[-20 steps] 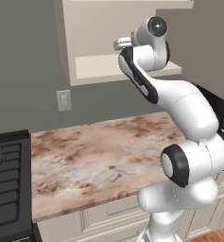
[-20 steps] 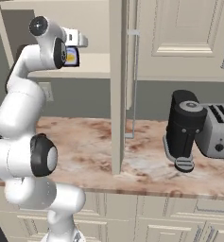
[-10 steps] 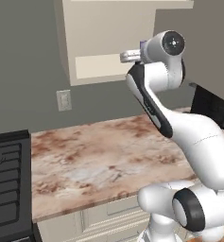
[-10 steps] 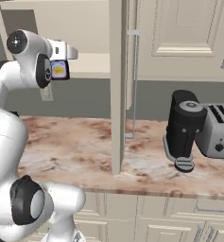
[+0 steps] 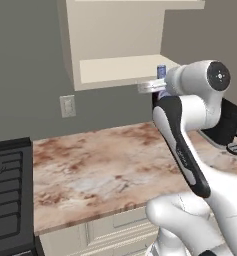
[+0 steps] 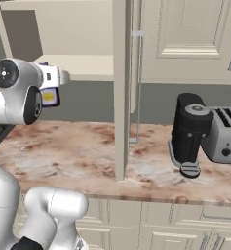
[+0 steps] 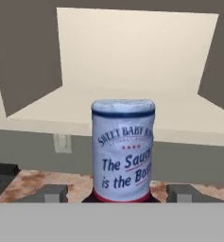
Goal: Move the mayonnaise and condiment bottle from the cabinet to the dining counter.
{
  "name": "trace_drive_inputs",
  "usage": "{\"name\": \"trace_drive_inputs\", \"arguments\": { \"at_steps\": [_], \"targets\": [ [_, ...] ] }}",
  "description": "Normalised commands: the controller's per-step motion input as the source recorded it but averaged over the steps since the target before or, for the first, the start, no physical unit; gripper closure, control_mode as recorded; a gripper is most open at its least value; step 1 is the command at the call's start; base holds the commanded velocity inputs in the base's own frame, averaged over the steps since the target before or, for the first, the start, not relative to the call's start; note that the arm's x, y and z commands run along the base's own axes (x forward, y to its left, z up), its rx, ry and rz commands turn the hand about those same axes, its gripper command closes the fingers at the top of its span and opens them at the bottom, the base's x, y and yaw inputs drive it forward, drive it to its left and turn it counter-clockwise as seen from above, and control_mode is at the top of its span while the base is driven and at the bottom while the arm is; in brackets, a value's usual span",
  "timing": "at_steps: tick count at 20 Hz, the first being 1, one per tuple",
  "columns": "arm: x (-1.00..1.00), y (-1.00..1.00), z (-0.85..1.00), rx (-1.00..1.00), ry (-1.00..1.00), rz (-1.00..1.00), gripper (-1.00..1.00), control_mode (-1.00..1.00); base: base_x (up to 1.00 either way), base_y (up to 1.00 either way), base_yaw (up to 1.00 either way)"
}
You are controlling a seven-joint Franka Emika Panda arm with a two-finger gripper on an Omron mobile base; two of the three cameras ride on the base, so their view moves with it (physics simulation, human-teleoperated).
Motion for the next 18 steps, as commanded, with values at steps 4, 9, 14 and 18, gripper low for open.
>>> {"name": "trace_drive_inputs", "arguments": {
  "at_steps": [4, 9, 14, 18],
  "targets": [
    [-1.0, 0.0, -0.58, 0.0, 0.0, 0.21, 1.0, -1.0, 0.0, 0.0, 0.0],
    [-0.4, 0.01, -0.23, 0.0, 0.0, 0.08, 1.0, 1.0, -0.6, 0.14, 0.1],
    [0.0, 0.0, 0.0, 0.0, 0.0, 0.0, 1.0, 1.0, -1.0, 0.87, 0.13],
    [0.0, 0.0, 0.0, 0.0, 0.0, 0.0, 1.0, 1.0, -0.74, 1.0, 0.45]
  ]
}}
